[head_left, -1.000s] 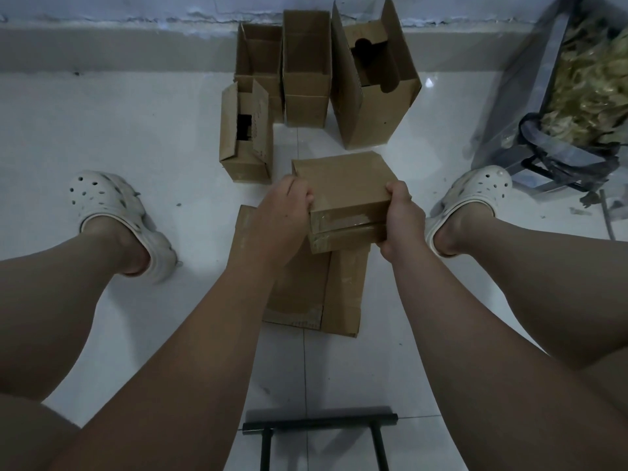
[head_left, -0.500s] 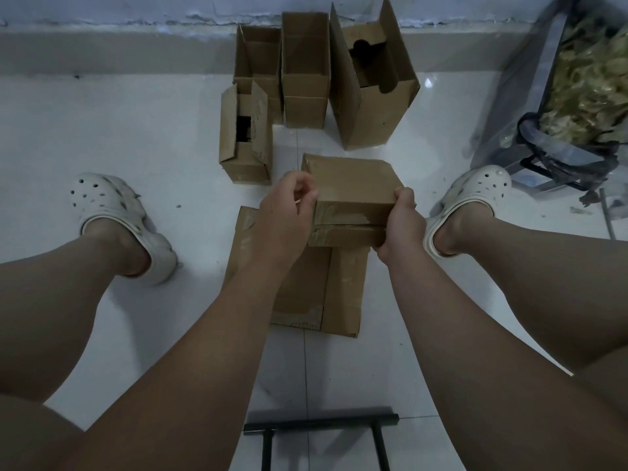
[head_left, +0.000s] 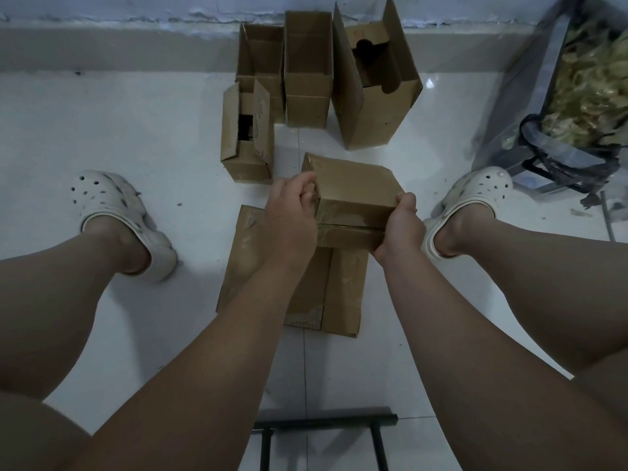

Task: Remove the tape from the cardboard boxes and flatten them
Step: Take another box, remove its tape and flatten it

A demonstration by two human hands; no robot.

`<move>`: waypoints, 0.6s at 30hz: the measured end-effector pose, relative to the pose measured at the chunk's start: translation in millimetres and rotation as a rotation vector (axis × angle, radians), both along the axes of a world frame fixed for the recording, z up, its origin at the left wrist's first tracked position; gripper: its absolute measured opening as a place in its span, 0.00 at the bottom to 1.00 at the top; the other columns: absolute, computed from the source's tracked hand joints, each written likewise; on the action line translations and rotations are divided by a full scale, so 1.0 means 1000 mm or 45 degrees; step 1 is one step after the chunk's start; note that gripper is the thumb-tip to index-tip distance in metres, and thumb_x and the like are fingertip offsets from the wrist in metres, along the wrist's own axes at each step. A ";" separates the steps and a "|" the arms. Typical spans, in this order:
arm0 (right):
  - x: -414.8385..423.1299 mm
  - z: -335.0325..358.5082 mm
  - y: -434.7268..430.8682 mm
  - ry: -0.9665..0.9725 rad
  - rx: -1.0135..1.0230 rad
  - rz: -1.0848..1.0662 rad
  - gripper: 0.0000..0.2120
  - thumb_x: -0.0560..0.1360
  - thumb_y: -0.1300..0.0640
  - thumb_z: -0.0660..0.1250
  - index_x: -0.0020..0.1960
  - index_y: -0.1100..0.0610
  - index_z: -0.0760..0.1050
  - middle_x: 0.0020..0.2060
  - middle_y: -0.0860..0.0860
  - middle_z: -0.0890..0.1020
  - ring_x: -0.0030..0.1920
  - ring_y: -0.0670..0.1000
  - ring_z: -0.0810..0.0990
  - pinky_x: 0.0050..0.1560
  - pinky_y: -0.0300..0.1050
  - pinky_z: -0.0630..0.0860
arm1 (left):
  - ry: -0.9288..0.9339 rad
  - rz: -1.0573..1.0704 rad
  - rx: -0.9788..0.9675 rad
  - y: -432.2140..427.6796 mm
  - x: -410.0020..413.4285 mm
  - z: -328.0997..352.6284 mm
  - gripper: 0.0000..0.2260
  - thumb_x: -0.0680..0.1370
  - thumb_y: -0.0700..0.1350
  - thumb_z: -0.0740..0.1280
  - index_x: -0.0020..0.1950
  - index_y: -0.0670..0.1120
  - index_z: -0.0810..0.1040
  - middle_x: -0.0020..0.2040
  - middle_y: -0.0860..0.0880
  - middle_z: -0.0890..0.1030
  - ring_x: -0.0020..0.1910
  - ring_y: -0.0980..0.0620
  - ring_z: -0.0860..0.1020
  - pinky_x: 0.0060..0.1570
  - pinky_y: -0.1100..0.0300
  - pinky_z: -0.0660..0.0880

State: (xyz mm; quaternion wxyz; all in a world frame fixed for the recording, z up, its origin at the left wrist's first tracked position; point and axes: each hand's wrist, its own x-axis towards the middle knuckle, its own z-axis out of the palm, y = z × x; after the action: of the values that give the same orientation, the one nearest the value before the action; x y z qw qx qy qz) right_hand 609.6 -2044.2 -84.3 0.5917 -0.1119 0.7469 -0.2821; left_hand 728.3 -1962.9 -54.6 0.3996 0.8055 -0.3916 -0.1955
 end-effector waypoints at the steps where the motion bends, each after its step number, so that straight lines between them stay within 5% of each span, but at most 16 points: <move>1: 0.000 -0.001 0.001 -0.016 0.020 -0.023 0.13 0.71 0.44 0.64 0.40 0.54 0.70 0.44 0.50 0.73 0.46 0.53 0.73 0.45 0.50 0.70 | 0.009 0.037 -0.038 -0.001 -0.002 0.001 0.12 0.81 0.39 0.59 0.62 0.44 0.76 0.53 0.47 0.76 0.48 0.58 0.71 0.44 0.77 0.68; 4: 0.001 -0.004 0.003 -0.071 0.060 -0.071 0.13 0.71 0.43 0.63 0.43 0.53 0.71 0.49 0.51 0.77 0.51 0.53 0.75 0.53 0.49 0.71 | 0.009 0.121 -0.149 -0.004 -0.008 0.007 0.10 0.80 0.37 0.60 0.59 0.42 0.76 0.50 0.49 0.75 0.46 0.56 0.72 0.44 0.73 0.70; 7: 0.004 -0.005 0.006 -0.144 0.101 -0.125 0.13 0.71 0.43 0.63 0.45 0.53 0.73 0.56 0.54 0.79 0.56 0.57 0.77 0.60 0.61 0.74 | -0.053 0.159 -0.234 -0.007 -0.011 0.011 0.09 0.80 0.36 0.60 0.56 0.39 0.77 0.50 0.47 0.75 0.44 0.61 0.70 0.45 0.76 0.69; 13: 0.005 -0.006 0.011 -0.250 0.140 -0.206 0.12 0.72 0.43 0.62 0.47 0.52 0.73 0.56 0.53 0.78 0.56 0.58 0.76 0.58 0.63 0.74 | -0.103 0.083 -0.328 -0.008 -0.014 0.017 0.11 0.78 0.30 0.58 0.56 0.36 0.76 0.51 0.40 0.74 0.43 0.64 0.70 0.48 0.77 0.68; 18: 0.004 -0.005 0.010 -0.244 0.167 -0.240 0.13 0.71 0.43 0.63 0.48 0.52 0.73 0.55 0.53 0.78 0.55 0.58 0.76 0.57 0.62 0.74 | 0.021 0.064 -0.274 -0.009 -0.012 0.026 0.13 0.78 0.32 0.59 0.62 0.39 0.74 0.53 0.43 0.70 0.43 0.59 0.71 0.49 0.73 0.72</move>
State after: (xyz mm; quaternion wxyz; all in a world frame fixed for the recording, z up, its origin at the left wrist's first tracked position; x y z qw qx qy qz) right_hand 613.8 -2034.6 -89.4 0.6371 0.0249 0.7111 -0.2963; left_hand 715.9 -1971.4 -29.0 0.4916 0.7659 -0.3867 -0.1488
